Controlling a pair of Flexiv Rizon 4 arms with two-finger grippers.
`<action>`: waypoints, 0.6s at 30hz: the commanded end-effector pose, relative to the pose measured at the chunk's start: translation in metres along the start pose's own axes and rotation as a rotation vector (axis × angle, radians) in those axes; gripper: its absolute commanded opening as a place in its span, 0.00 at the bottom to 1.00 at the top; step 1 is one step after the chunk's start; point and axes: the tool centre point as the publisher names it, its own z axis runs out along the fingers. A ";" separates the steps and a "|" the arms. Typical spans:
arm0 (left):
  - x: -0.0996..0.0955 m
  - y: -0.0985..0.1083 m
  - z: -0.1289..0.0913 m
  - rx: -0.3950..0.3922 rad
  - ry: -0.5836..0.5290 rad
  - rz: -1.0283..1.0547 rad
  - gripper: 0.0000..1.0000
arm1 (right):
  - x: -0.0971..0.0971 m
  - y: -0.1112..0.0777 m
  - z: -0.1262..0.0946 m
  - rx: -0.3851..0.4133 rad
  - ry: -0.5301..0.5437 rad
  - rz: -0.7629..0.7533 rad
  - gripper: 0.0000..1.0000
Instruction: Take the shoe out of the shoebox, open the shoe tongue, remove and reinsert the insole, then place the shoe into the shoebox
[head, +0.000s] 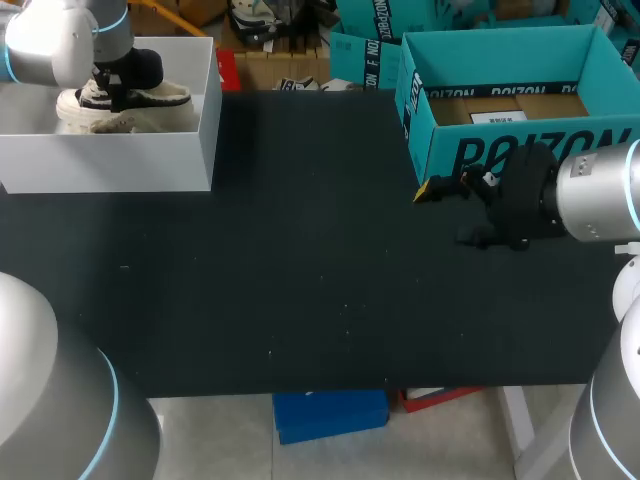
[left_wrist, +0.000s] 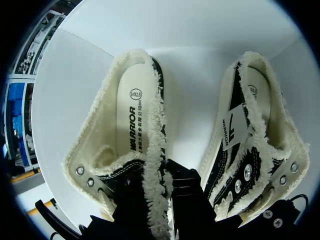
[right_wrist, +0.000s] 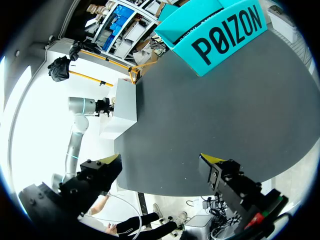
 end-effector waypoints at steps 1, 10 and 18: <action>-0.001 0.000 -0.002 -0.002 0.006 0.001 0.00 | 0.002 0.000 0.002 -0.002 -0.004 0.001 1.00; 0.000 0.000 -0.001 -0.006 0.022 -0.009 0.00 | 0.002 0.000 0.002 -0.002 -0.004 0.001 1.00; 0.000 0.000 -0.001 -0.004 0.022 -0.011 0.00 | 0.002 0.000 0.002 -0.002 -0.004 0.001 1.00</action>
